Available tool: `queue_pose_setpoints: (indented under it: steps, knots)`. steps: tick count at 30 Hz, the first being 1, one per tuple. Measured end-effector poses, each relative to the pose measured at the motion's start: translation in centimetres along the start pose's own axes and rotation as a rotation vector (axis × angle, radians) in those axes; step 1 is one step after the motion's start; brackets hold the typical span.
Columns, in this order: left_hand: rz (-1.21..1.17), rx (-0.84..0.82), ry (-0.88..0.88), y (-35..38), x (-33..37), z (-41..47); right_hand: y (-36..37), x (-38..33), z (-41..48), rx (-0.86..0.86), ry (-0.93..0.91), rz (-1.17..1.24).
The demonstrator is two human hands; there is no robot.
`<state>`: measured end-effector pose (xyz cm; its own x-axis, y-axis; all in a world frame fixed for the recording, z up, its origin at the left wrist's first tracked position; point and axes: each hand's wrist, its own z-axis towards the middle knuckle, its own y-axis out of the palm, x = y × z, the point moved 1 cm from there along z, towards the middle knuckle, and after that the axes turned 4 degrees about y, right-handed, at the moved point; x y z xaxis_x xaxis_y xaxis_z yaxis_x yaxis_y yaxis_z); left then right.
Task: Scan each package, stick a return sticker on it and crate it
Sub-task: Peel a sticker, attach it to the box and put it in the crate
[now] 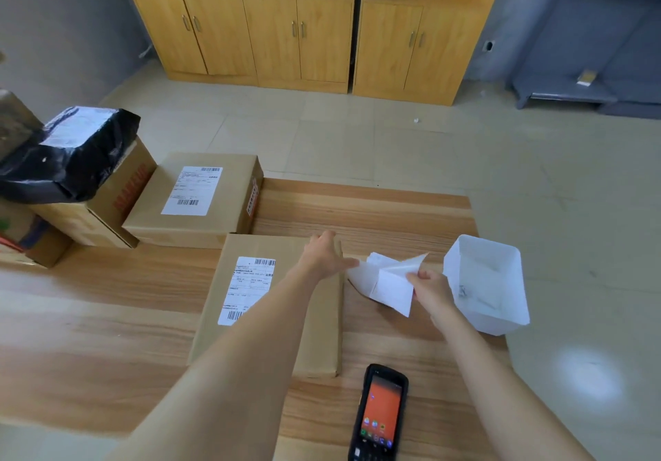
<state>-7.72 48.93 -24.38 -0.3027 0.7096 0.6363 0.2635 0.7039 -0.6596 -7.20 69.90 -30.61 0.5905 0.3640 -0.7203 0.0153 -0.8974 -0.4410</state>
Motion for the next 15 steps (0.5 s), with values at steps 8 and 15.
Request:
queue_pose_setpoints:
  steps: [8,15]
  knots:
    - [-0.052,0.013,0.097,-1.8,0.9,-2.4,1.6,-6.4,-4.4,-0.014,-0.14,0.181]
    - [-0.128,0.03,0.137,-3.3,-0.6,-4.2,5.0,-9.6,-8.2,-0.068,-0.224,0.191]
